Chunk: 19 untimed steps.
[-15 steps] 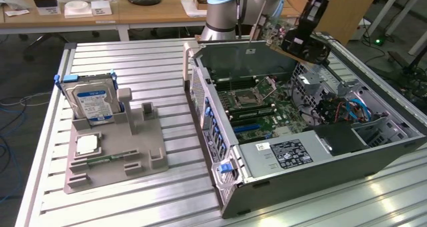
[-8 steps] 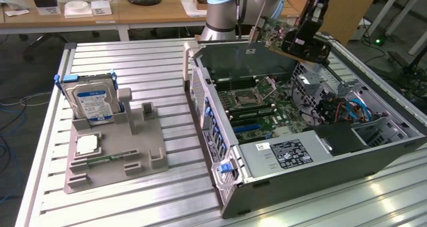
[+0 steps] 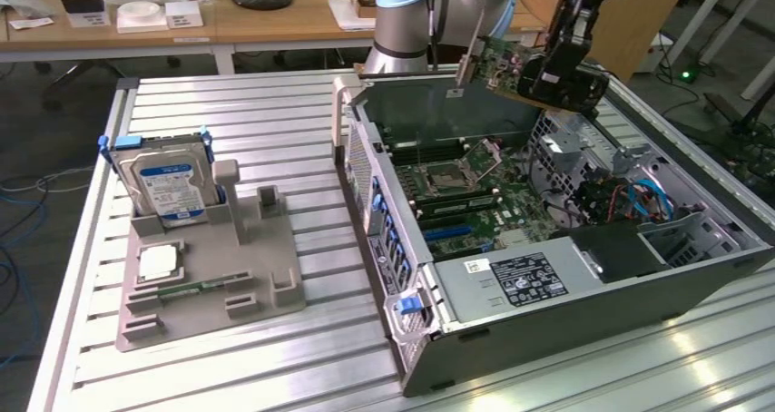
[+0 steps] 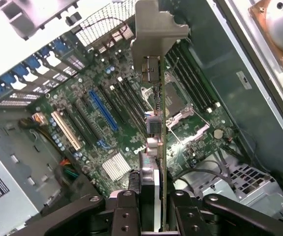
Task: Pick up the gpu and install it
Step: 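Insert the gpu into the slot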
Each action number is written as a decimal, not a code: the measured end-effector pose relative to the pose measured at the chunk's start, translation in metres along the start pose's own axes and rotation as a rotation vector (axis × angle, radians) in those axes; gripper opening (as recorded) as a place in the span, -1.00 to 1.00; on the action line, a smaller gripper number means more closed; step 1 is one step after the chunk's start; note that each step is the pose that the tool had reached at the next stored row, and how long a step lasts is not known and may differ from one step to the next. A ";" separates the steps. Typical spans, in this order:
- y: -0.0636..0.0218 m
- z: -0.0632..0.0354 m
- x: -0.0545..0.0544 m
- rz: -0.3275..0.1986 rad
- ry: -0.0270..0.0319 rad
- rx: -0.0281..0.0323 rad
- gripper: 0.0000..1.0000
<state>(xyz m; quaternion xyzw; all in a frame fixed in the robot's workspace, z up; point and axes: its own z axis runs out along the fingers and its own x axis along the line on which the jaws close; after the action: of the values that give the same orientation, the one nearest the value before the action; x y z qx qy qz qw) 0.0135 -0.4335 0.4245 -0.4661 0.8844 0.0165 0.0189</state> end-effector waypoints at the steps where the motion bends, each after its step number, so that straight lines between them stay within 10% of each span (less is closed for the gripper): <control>1: 0.0000 0.0002 0.000 -0.013 -0.0005 -0.0004 -0.44; 19: 0.0000 0.0018 0.000 -0.305 0.0014 -0.0156 -0.44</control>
<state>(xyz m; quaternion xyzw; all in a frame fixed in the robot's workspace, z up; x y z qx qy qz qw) 0.0134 -0.4335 0.4227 -0.5951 0.8032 0.0200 0.0169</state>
